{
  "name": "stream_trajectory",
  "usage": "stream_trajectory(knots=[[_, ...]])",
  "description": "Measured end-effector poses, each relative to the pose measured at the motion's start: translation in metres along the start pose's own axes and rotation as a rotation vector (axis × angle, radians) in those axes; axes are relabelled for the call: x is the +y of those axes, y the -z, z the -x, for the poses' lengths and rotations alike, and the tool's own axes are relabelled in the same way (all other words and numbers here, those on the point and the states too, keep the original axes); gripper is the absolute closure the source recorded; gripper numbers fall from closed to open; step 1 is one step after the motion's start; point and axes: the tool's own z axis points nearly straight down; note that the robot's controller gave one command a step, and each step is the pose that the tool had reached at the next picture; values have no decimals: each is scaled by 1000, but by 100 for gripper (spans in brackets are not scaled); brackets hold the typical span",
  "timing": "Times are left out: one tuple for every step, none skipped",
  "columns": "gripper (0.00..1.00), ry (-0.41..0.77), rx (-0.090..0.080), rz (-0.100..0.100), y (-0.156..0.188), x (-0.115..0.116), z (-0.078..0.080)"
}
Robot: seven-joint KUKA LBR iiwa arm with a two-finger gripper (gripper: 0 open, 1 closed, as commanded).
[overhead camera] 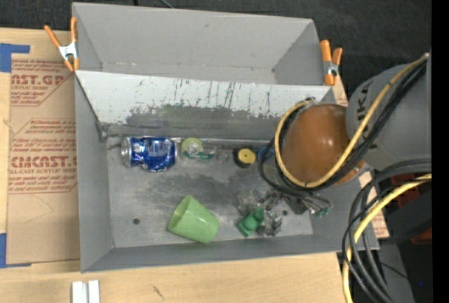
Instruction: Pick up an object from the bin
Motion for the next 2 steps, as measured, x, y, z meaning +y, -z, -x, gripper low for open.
stream_trajectory(knots=[[100, -1, 9, 4, 43, 0, 2], [100, -1, 8, 3, 89, 0, 4]])
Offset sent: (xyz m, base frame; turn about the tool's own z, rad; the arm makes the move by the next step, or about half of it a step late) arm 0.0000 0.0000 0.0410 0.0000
